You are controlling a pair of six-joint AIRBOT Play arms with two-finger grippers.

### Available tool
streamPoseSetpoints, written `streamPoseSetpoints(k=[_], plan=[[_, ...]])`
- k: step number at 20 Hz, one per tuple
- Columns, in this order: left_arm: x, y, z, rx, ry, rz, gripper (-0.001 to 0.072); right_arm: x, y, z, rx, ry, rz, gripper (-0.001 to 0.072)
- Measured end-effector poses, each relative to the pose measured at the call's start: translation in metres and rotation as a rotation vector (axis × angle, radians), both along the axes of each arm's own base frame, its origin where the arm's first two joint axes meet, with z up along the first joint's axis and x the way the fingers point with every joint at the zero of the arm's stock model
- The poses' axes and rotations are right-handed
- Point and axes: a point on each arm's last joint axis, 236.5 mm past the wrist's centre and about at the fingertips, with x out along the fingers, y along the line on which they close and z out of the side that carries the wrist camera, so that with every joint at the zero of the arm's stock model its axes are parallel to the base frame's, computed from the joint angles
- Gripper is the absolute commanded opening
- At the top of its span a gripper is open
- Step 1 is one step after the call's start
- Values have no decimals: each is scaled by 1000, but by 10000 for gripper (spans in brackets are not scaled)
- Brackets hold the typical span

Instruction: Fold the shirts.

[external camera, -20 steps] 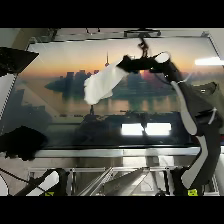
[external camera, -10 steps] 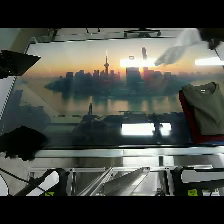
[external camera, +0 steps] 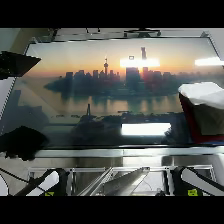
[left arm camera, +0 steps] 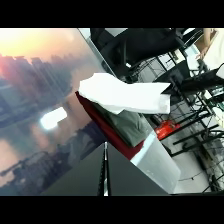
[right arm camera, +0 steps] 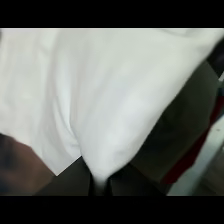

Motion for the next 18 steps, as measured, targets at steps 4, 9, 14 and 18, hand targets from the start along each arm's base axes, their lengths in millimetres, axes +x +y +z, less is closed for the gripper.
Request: streamPoseSetpoints(k=[4,9,14,18], plan=[[-5,-3,-2,5,6,-22,13,-46,6,-62,24,143,-74,175],[-11,-19,-2,7,8,-75,12,-71,14,-104,55,248,-46,697],[-12,-34,1,-3,-2,-99,12,-39,9,-52,11,119,77,697],[-8,-37,3,-10,-10,-87,12,18,23,16,-4,-162,198,692]])
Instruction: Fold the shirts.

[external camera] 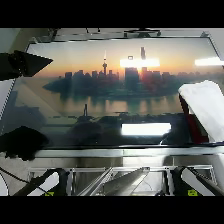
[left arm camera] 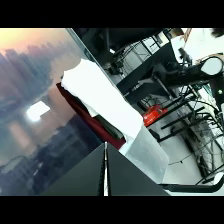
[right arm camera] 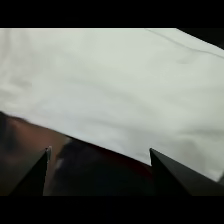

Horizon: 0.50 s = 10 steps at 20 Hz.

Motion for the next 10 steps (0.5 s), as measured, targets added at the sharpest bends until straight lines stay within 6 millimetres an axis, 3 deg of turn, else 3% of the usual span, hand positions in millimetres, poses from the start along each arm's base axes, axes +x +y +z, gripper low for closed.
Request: streamPoseSetpoints(k=[1,2,3,4,8,9,10], plan=[[1,0,0,-2,-1,3,12,12,10,10,24,-55,31,691],[1,-1,0,-1,-2,3,12,23,24,17,50,-98,77,600],[2,0,0,0,-2,6,12,31,38,20,72,-124,121,312],[2,0,-1,5,0,7,12,39,54,21,90,-138,170,114],[-2,0,-13,27,26,9,12,53,132,4,145,-110,423,82],[-5,0,-20,35,42,13,12,52,156,-5,153,-88,504,8],[-8,0,-32,53,68,20,12,50,179,-15,159,-68,585,14]])
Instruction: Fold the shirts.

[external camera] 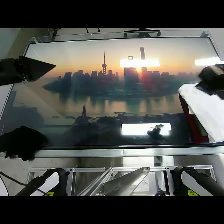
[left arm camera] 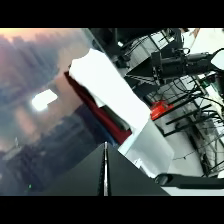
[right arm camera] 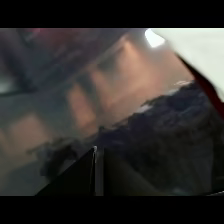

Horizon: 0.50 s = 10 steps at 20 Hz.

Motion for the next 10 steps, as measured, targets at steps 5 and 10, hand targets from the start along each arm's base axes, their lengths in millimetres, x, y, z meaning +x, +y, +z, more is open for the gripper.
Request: streamPoseSetpoints(k=[5,10], plan=[[-37,2,-97,98,194,53,14,-48,97,-51,-17,7,327,15],[-80,-3,-189,119,341,113,17,-100,130,-106,-24,24,460,15]])
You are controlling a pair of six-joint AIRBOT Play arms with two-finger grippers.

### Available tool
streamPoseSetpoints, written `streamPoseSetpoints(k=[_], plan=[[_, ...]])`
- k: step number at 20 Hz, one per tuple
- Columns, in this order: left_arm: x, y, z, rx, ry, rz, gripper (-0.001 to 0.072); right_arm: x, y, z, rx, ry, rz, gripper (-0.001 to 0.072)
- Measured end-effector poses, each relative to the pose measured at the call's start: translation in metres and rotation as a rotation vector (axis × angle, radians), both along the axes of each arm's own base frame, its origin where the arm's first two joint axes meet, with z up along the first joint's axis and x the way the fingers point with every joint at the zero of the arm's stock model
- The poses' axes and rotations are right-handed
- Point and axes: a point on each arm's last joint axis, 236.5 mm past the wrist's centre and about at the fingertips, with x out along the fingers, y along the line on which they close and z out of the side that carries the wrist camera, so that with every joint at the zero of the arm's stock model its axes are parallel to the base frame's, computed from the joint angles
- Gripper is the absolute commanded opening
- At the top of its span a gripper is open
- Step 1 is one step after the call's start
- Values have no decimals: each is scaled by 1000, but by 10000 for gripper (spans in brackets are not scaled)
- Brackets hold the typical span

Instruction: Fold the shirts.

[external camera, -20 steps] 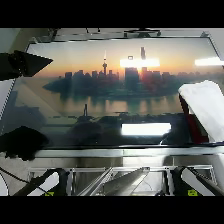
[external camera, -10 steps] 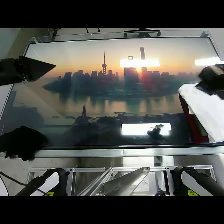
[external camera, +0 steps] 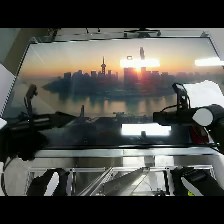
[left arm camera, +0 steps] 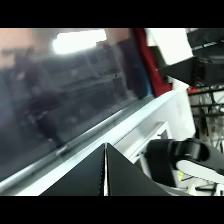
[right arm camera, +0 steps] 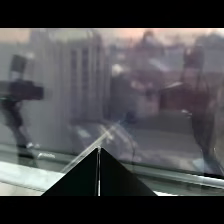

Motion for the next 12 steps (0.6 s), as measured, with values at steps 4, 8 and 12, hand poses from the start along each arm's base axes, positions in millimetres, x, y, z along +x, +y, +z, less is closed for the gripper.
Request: streamPoseSetpoints(k=[4,8,12], plan=[[-19,-3,-37,4,50,23,14,-6,5,-13,4,-16,13,16],[-25,-4,-48,5,67,30,13,-6,7,-16,6,-24,17,16],[-26,-4,-51,5,69,32,12,-6,7,-17,7,-27,17,16]])
